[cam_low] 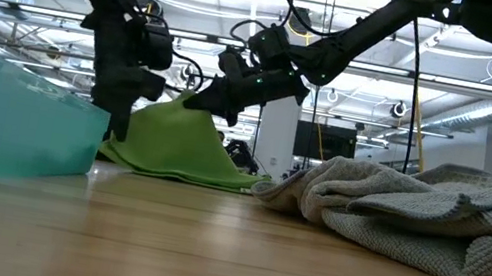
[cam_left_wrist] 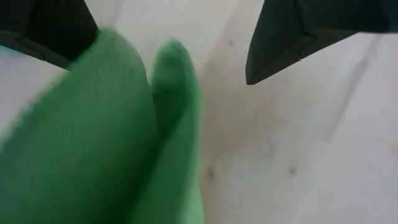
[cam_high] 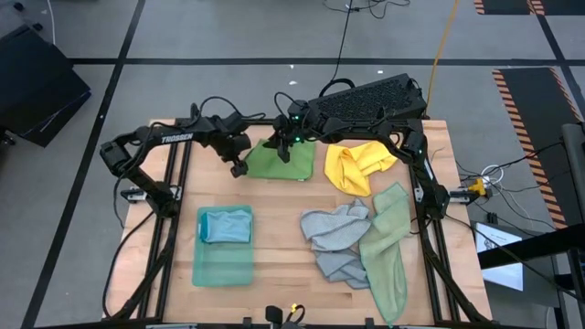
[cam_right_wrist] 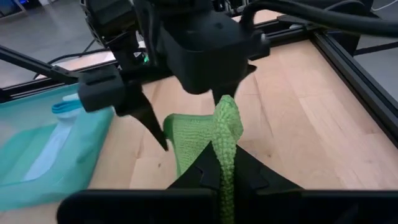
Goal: Fold microfiber towels
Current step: Fold the green microfiber cloth
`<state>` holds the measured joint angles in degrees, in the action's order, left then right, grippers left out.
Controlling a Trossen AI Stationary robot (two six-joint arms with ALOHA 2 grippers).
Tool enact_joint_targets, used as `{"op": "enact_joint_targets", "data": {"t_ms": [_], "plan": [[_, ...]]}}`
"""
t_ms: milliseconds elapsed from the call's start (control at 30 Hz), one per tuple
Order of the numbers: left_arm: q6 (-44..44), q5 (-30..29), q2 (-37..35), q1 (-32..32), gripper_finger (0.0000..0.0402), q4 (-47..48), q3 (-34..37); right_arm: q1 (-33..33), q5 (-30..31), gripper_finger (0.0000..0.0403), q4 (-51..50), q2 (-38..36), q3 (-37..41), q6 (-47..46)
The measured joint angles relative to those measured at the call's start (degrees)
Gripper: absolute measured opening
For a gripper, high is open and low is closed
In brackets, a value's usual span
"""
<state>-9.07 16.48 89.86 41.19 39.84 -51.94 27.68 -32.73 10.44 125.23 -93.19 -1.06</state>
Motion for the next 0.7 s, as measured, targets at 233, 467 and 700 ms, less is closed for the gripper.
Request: {"op": "enact_joint_targets", "data": {"t_ms": [233, 467, 700], "plan": [[3.8, 5.7, 0.0, 1.3, 0.03, -2.6, 3.4, 0.0, -0.1, 0.0002, -0.1, 0.0, 0.0, 0.0], [5.5, 9.3, 0.0, 2.2, 0.0178, -5.9, 6.3, 0.0, -0.1, 0.0002, -0.1, 0.0, 0.0, 0.0], [7.1, 11.5, 0.0, 2.3, 0.0034, -8.7, 6.4, 0.0, -0.1, 0.0002, -1.0, 0.0, 0.0, 0.0]]}}
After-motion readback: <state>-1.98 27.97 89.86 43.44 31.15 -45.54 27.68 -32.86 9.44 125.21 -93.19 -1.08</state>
